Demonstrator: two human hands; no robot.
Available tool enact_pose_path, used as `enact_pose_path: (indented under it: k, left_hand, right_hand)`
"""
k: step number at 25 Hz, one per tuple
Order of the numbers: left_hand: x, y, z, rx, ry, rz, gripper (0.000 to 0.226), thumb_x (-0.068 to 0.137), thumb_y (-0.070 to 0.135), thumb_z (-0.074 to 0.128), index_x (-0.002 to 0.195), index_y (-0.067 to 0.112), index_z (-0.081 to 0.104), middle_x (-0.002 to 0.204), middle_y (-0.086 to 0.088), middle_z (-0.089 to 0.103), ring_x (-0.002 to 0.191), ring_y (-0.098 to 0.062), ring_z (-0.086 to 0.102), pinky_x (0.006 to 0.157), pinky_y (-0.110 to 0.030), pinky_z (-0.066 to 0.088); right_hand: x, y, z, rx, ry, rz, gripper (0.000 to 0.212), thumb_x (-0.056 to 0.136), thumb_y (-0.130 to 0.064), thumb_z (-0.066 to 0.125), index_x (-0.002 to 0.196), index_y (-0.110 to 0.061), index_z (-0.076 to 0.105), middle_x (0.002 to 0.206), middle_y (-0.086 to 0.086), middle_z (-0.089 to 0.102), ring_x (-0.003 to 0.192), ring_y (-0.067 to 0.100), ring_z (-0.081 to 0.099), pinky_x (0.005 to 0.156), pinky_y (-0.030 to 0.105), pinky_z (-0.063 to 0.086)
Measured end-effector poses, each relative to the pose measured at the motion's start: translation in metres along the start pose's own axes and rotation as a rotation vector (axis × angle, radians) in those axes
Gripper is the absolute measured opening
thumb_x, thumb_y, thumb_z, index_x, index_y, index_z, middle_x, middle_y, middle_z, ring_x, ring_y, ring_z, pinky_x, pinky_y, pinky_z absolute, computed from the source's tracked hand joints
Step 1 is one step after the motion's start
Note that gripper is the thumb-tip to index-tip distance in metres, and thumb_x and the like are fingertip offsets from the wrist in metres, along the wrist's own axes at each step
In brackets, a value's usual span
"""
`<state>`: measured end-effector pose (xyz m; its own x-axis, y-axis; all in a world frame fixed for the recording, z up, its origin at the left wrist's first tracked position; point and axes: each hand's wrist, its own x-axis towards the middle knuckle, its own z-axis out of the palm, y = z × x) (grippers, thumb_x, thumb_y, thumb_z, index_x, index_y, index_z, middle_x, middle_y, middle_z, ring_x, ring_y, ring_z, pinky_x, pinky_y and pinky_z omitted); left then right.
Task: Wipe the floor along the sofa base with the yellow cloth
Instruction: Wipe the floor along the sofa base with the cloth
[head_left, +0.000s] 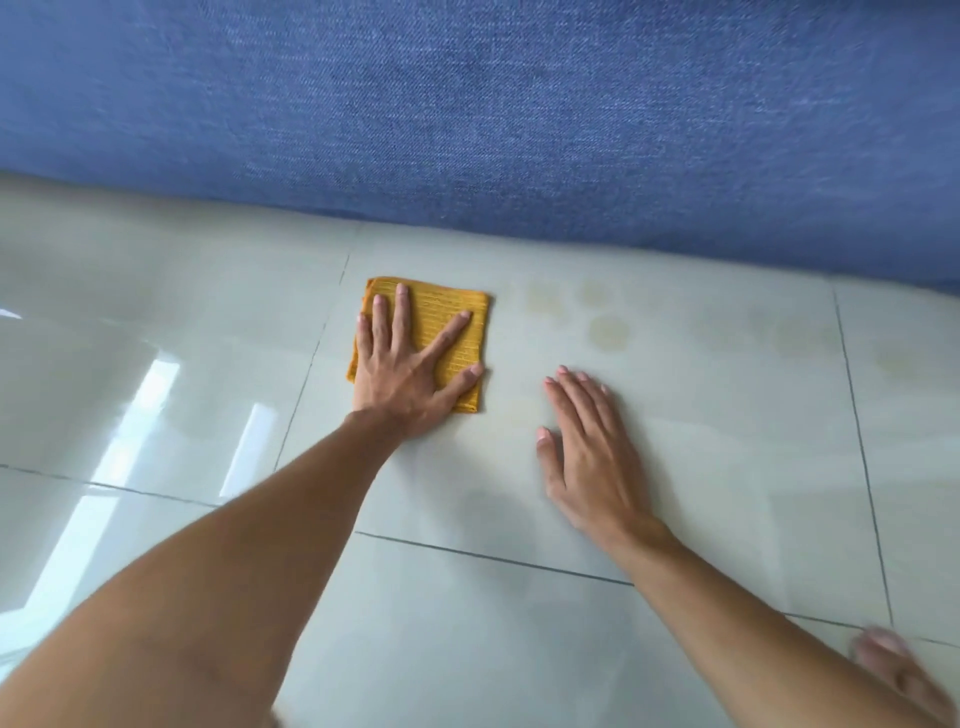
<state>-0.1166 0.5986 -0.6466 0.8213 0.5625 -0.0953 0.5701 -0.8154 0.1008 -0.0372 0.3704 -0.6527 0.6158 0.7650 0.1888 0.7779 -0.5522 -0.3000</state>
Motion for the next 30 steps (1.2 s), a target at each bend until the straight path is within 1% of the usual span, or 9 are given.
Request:
enact_pose_path:
  k: [5,7,10,15,19,22,24,27,30]
  left_hand:
    - [0.046,-0.028,-0.004,-0.031,0.021,-0.137,0.069,0.080,0.083,0.019,0.145,0.062,0.007,0.165,-0.017,-0.006,0.150,-0.043,-0.003,0.121,-0.056,-0.001]
    - [0.071,-0.026,-0.005,-0.031,0.023,-0.139,0.069,0.080,0.084,0.016,0.145,0.063,0.005,0.165,-0.016,-0.005,0.149,-0.045,-0.003,0.120,-0.057,-0.002]
    - [0.090,0.002,-0.002,-0.023,0.028,-0.082,0.069,0.080,0.083,0.013,0.146,0.062,0.006,0.165,-0.014,-0.005,0.149,-0.046,-0.002,0.120,-0.058,-0.002]
    - [0.066,0.070,0.006,-0.012,-0.004,0.071,0.070,0.082,0.081,0.017,0.148,0.058,0.012,0.165,-0.016,-0.001,0.149,-0.046,0.001,0.119,-0.060,0.002]
    - [0.002,0.069,0.007,-0.020,0.001,0.108,0.068,0.084,0.080,0.022,0.148,0.058,0.013,0.165,-0.016,0.001,0.149,-0.045,0.002,0.119,-0.059,0.005]
    - [-0.034,0.029,0.007,-0.006,0.021,0.033,0.068,0.083,0.080,0.024,0.147,0.059,0.012,0.166,-0.014,-0.001,0.150,-0.042,0.001,0.121,-0.057,0.004]
    - [-0.032,-0.001,0.004,0.000,0.019,-0.046,0.069,0.082,0.080,0.024,0.147,0.060,0.012,0.165,-0.014,-0.002,0.150,-0.042,0.001,0.121,-0.056,0.003]
    - [0.002,-0.028,0.001,0.002,0.019,-0.158,0.070,0.079,0.084,0.019,0.146,0.062,0.010,0.165,-0.015,-0.002,0.150,-0.043,0.000,0.121,-0.055,0.002]
    - [0.049,-0.016,0.000,-0.022,0.040,-0.190,0.071,0.078,0.085,0.017,0.145,0.063,0.009,0.165,-0.014,-0.003,0.150,-0.044,-0.001,0.121,-0.056,-0.001]
  right_hand:
    - [-0.020,0.038,-0.011,-0.092,-0.006,0.084,0.057,0.096,-0.032,0.038,0.146,-0.006,0.050,0.156,0.010,0.046,0.146,0.029,0.041,0.121,0.052,0.026]
    - [-0.021,0.038,-0.009,-0.089,-0.002,0.080,0.058,0.096,-0.032,0.039,0.147,-0.007,0.048,0.158,0.009,0.044,0.148,0.028,0.038,0.122,0.052,0.026]
    - [-0.021,0.039,-0.006,-0.084,0.021,0.069,0.057,0.096,-0.031,0.040,0.147,-0.006,0.048,0.158,0.010,0.043,0.148,0.028,0.038,0.121,0.053,0.028]
    - [-0.021,0.040,-0.005,-0.075,0.021,0.068,0.056,0.097,-0.031,0.039,0.147,-0.006,0.048,0.158,0.011,0.044,0.147,0.030,0.039,0.121,0.053,0.028]
    - [-0.022,0.042,-0.016,-0.028,0.002,0.072,0.058,0.096,-0.031,0.038,0.146,-0.005,0.049,0.157,0.013,0.045,0.146,0.031,0.040,0.121,0.052,0.027]
    - [-0.026,0.048,-0.027,-0.055,0.006,0.091,0.059,0.096,-0.033,0.036,0.146,-0.006,0.048,0.156,0.013,0.045,0.146,0.031,0.040,0.122,0.051,0.023]
    - [-0.027,0.061,-0.030,-0.094,0.016,0.141,0.060,0.096,-0.034,0.036,0.146,-0.005,0.048,0.155,0.013,0.047,0.146,0.031,0.041,0.122,0.052,0.023]
    - [-0.030,0.081,-0.027,-0.116,0.039,0.202,0.060,0.096,-0.035,0.036,0.146,-0.004,0.048,0.154,0.014,0.048,0.145,0.032,0.043,0.122,0.053,0.025]
    - [-0.036,0.086,-0.019,-0.119,0.069,0.195,0.058,0.097,-0.032,0.039,0.147,-0.003,0.046,0.156,0.013,0.045,0.147,0.031,0.040,0.123,0.053,0.024]
